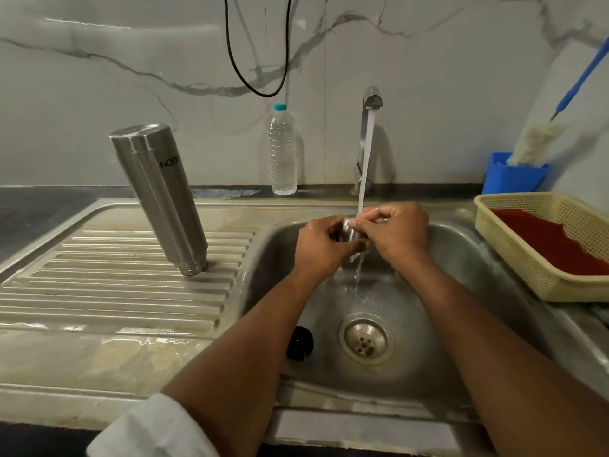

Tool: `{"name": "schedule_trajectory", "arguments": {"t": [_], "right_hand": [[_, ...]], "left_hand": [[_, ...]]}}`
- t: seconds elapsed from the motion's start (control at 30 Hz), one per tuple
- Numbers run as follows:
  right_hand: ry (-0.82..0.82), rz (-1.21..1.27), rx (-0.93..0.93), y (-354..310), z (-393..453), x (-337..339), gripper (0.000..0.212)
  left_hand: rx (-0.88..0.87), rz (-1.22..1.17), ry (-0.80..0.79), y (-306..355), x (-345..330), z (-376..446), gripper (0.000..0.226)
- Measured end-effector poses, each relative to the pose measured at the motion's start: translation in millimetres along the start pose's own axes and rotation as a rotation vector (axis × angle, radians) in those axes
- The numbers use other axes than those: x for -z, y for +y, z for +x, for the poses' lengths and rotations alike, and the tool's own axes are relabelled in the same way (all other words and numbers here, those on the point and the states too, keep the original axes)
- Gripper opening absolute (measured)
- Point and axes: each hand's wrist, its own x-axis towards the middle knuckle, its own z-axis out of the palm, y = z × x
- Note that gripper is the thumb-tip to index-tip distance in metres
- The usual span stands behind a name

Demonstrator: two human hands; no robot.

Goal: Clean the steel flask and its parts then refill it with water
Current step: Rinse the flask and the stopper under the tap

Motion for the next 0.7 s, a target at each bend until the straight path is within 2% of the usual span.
{"name": "schedule_trajectory", "arguments": {"t": [0.1, 0.17, 0.37, 0.53, 0.7], "right_hand": [[0.131, 0.069, -0.068, 3, 0, 2, 0.01], [0.163, 0.067, -0.108, 9, 0, 5, 0.008], [0.059, -0.105, -0.13, 15, -4, 0, 0.007], [0.024, -0.128, -0.184, 19, -5, 2, 0.023], [-0.059, -0.145, -0.188, 17, -8, -3, 0.015]], "left_hand": [[0.063, -0.023, 0.026, 3, 3, 0, 0.033], [0.08, -0.029, 0.035, 6, 10, 0, 0.035], [0.189, 0.019, 0.174, 21, 36, -7, 0.041], [0.243, 0.131, 0.15, 21, 72, -31, 0.06], [0.287, 0.222, 0.174, 21, 128, -75, 0.043]]}}
